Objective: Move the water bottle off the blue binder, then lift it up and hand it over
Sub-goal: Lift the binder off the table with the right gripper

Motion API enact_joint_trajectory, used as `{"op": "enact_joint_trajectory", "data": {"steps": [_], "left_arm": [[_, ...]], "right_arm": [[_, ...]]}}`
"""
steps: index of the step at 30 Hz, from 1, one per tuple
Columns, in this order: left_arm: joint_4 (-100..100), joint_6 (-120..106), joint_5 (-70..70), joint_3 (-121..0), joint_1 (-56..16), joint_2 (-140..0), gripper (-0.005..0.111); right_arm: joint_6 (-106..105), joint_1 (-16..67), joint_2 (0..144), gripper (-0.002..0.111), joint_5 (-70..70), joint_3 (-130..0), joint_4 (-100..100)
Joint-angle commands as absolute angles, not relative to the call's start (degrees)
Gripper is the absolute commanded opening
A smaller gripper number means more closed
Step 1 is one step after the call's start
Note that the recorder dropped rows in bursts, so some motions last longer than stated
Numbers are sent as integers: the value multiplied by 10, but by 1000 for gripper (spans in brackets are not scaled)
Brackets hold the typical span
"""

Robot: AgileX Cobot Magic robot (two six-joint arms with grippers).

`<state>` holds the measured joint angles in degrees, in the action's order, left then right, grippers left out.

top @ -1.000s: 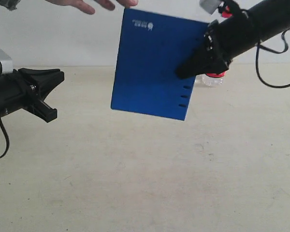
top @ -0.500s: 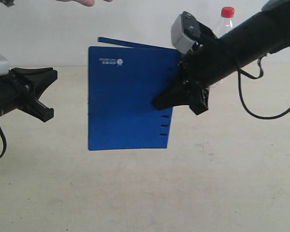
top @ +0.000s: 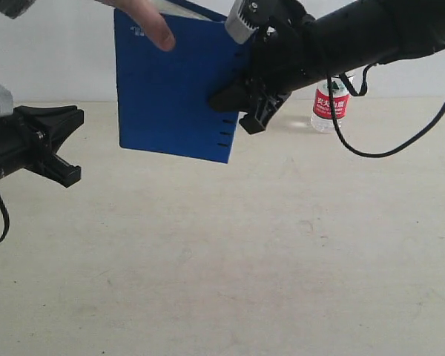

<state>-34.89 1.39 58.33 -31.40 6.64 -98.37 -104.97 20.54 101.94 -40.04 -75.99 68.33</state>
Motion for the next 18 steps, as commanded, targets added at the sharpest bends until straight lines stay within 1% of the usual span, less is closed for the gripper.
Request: {"op": "enact_joint_trajectory", "data": {"steps": [1, 18], "left_arm": [[-339, 10, 575, -311, 67, -980, 5], [-339, 10, 570, -311, 67, -980, 5]], "right_arm": [[-1060, 205, 984, 0, -394, -768, 719], [-1047, 205, 964, 0, -402, -767, 719]]}}
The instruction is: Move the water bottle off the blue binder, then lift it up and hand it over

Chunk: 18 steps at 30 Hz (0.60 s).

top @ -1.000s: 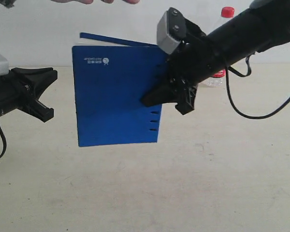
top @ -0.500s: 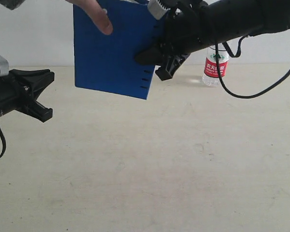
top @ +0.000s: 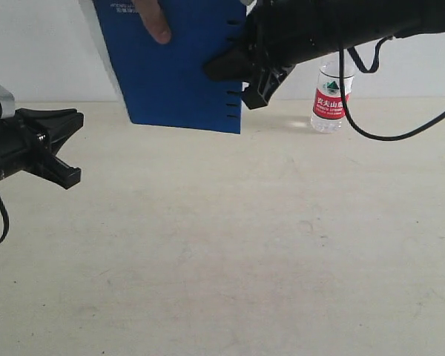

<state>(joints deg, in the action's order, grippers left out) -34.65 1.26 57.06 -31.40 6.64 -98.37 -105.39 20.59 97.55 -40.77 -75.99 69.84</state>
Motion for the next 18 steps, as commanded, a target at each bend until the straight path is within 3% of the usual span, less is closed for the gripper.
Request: {"op": "enact_joint_trajectory", "data": {"steps": [1, 4, 9, 18], "left_arm": [[-339, 10, 570, -311, 67, -980, 5], [-339, 9, 570, -311, 67, -980, 5], [-336, 7, 613, -311, 67, -980, 5], [-334, 34, 521, -309, 67, -862, 5]], "right_arm": [[-1044, 205, 964, 1, -401, -767, 716], [-1040, 205, 964, 14, -400, -767, 711], [-1040, 205, 964, 47, -401, -767, 711], [-954, 205, 890, 50, -335, -767, 640]]}}
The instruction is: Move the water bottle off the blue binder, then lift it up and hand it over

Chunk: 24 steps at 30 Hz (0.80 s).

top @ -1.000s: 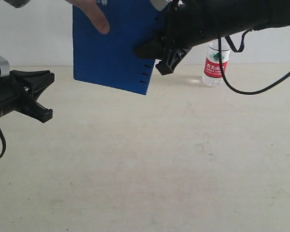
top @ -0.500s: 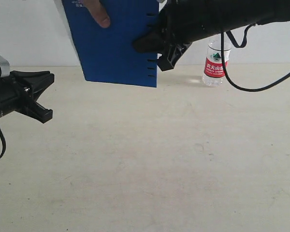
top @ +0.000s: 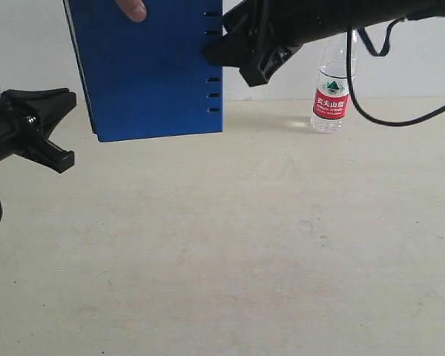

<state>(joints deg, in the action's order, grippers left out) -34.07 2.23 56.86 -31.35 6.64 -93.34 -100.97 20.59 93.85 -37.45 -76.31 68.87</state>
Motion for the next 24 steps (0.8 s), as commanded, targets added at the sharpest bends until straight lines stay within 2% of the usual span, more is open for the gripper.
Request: {"op": "enact_joint_trajectory", "data": {"steps": [1, 7, 10, 12, 19, 21, 24], "left_arm": [[-332, 34, 518, -305, 67, -837, 5], [-290, 64, 450, -281, 67, -679, 5], [-259, 75, 417, -267, 67, -596, 5], [-237, 75, 392, -259, 67, -532, 5], [-180, 75, 279, -235, 67, -318, 5], [-156, 75, 245, -216, 67, -237, 5], [-110, 70, 163, -196, 67, -132, 5]], "right_arm": [[-934, 205, 877, 50, -319, -767, 621], [-840, 205, 808, 47, -292, -767, 528], [-782, 205, 769, 22, -294, -767, 506], [-710, 205, 735, 0, -295, -767, 469], [-642, 205, 607, 0, -320, -756, 396], [-663, 205, 534, 0, -256, -704, 425], [-743, 205, 357, 0, -81, -526, 520]]}}
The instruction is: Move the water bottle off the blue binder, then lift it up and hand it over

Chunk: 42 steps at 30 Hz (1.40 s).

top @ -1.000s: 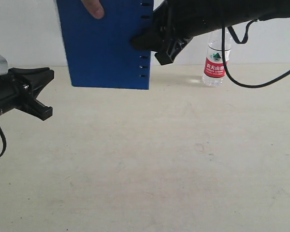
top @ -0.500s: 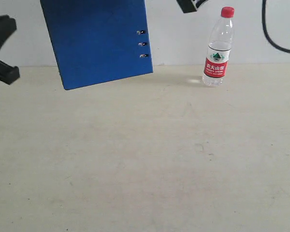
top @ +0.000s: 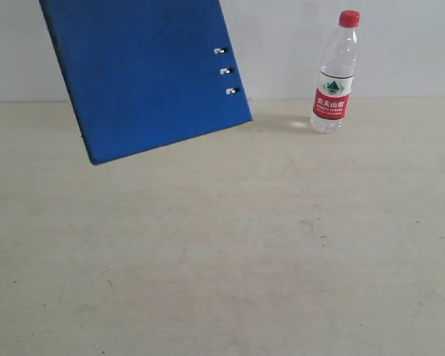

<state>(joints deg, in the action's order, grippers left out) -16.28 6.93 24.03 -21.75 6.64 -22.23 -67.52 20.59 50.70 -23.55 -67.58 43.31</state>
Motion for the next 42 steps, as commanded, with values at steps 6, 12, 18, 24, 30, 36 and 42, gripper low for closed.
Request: {"op": "enact_joint_trajectory", "data": {"steps": [6, 12, 18, 24, 30, 36, 42], "left_arm": [[-88, 57, 87, -141, 67, -88, 5], [-88, 75, 90, -59, 67, -112, 5], [-88, 29, 87, 0, 67, -112, 5], [-88, 49, 71, 0, 67, -112, 5], [-88, 110, 44, 0, 67, -112, 5], [-88, 100, 4, 0, 67, -112, 5], [-88, 117, -38, 0, 67, -112, 5]], "right_arm": [[-710, 206, 79, 0, -5, -269, 625], [-616, 206, 18, 0, 26, -105, 638], [-524, 206, 21, 0, 133, 0, 638], [-588, 206, 20, 0, 62, 0, 612], [-630, 206, 20, 0, -7, 0, 612], [-648, 206, 20, 0, -27, 0, 612], [-628, 206, 20, 0, -27, 0, 613]]}}
